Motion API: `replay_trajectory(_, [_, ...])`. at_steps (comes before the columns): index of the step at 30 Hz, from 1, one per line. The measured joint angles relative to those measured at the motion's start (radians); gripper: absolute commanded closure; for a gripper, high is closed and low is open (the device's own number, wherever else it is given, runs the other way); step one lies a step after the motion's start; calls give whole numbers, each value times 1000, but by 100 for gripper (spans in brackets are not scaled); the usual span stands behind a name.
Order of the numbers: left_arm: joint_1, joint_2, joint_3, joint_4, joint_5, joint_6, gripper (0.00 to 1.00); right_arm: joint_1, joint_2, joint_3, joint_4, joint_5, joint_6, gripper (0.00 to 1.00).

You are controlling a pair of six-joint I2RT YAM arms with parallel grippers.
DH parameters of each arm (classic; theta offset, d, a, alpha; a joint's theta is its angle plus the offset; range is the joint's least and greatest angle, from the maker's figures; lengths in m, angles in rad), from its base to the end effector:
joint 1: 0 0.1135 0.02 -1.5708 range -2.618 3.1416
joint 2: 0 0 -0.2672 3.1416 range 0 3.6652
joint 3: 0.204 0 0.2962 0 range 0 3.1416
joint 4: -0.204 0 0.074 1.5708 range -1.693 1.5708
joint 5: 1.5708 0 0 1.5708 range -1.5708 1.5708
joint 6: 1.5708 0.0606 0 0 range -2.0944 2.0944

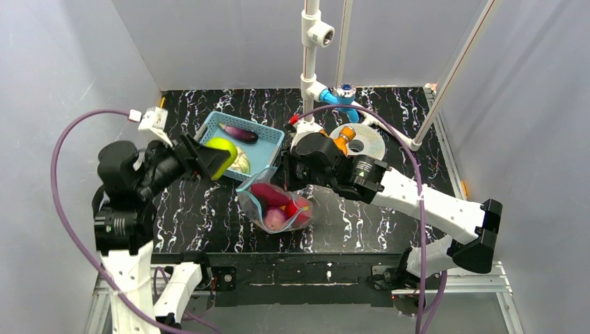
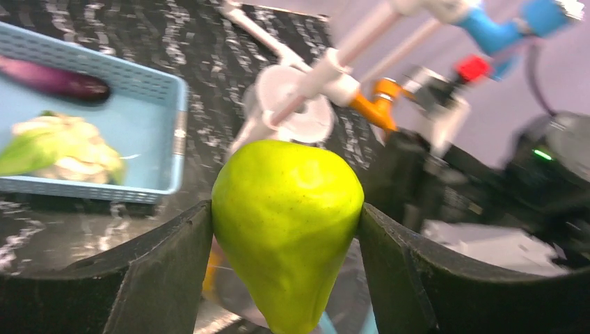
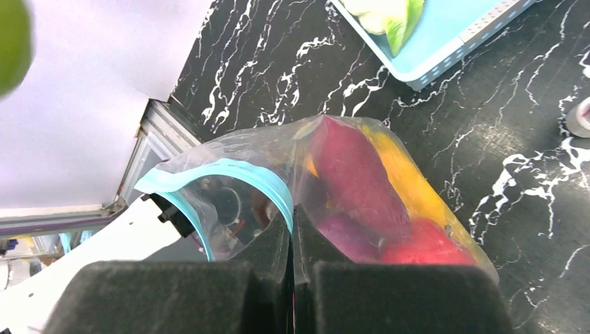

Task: Place the food in the zip-top bag and seal the zipper
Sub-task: Place the fake fruit in the zipper food storage bag.

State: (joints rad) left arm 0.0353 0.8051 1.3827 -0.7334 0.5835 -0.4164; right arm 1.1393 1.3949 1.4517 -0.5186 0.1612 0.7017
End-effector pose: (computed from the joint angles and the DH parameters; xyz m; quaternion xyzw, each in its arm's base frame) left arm 0.1692 -0.0274 0.4954 0.0192 0.7513 -0.3325 0.5698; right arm 0.1674 0.3404 0.3933 -0.1425 0.8364 0.3763 0.3722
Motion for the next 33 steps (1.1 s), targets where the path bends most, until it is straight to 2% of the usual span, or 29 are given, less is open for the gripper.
replay_trajectory(5, [-2, -91, -31, 13, 164, -108, 83, 5, 35, 1, 42, 11, 46, 99])
replay_trajectory(10, [-15, -142, -227, 80, 265, -230, 83, 6, 85, 1, 51, 23, 96, 99])
replay_trajectory(15, [-69, -164, -325, 103, 293, -302, 80, 6, 100, -2, 51, 32, 116, 99])
replay_trajectory(22, [-175, -196, -341, 93, 261, -346, 76, 0, 100, -6, 53, 35, 119, 99])
replay_trajectory(28, [-323, -163, -376, 47, 146, -352, 50, -7, 100, -10, 56, 34, 121, 99])
replay_trajectory(30, [-360, -151, -389, 28, 105, -355, 37, -8, 100, -10, 58, 32, 122, 99])
replay_trajectory(33, [-399, -131, -389, 21, 50, -359, 26, -9, 100, -11, 59, 25, 122, 99])
